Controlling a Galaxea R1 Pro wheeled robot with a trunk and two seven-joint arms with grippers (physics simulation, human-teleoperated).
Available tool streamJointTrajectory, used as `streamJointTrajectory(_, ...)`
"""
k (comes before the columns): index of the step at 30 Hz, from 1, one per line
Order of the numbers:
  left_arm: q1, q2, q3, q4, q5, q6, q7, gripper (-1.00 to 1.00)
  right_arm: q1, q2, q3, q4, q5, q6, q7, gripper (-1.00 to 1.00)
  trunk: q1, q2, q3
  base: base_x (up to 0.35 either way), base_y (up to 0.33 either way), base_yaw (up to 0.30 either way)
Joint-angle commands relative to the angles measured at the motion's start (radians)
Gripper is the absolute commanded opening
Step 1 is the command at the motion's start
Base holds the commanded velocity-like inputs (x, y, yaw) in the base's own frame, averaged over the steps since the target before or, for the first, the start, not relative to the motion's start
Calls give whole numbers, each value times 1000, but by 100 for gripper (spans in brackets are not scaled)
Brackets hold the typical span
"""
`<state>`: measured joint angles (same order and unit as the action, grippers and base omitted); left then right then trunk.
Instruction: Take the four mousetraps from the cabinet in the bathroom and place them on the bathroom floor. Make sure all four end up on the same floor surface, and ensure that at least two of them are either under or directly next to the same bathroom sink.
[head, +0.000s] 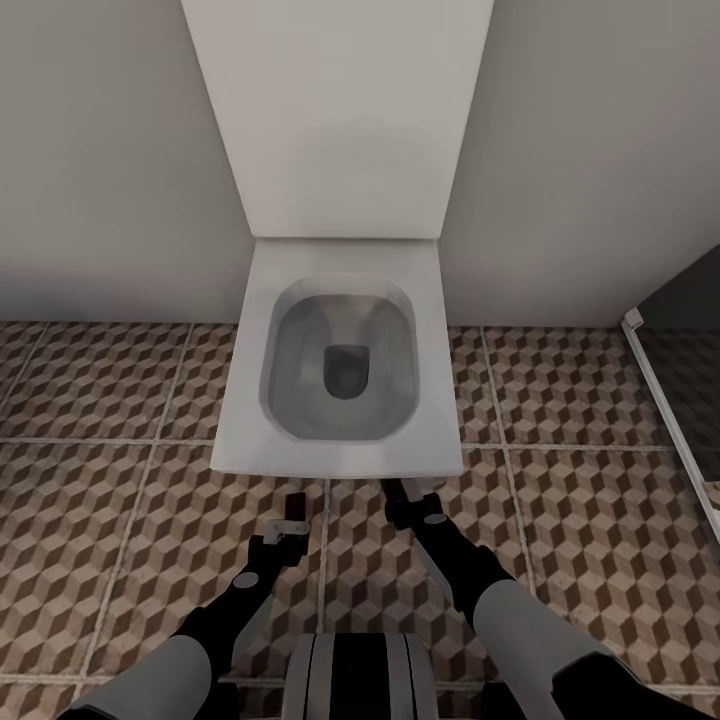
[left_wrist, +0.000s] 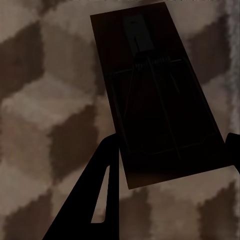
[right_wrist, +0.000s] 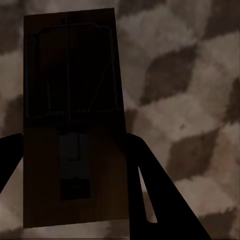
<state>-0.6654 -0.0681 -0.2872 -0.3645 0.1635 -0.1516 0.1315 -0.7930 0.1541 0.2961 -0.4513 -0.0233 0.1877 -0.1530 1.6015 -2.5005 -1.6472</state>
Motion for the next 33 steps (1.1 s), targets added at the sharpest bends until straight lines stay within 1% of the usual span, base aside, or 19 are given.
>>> streamJointTrajectory(1, -1, 1, -9, 1, 8, -5, 7, -100, -1, -1, 8, 1, -6, 7, -6, -100, 0, 0, 0, 0, 0, 0)
streamJointTrajectory(19, -1, 2, -13, 7, 8, -8, 7, -100, -3, -1, 8, 62, -8, -8, -5, -100, 0, 0, 0, 0, 0, 0)
streamJointTrajectory(33, -1, 2, -15, 11, 8, -8, 7, -100, -3, -1, 8, 106, -10, -62, -1, -100, 0, 0, 0, 0, 0, 0)
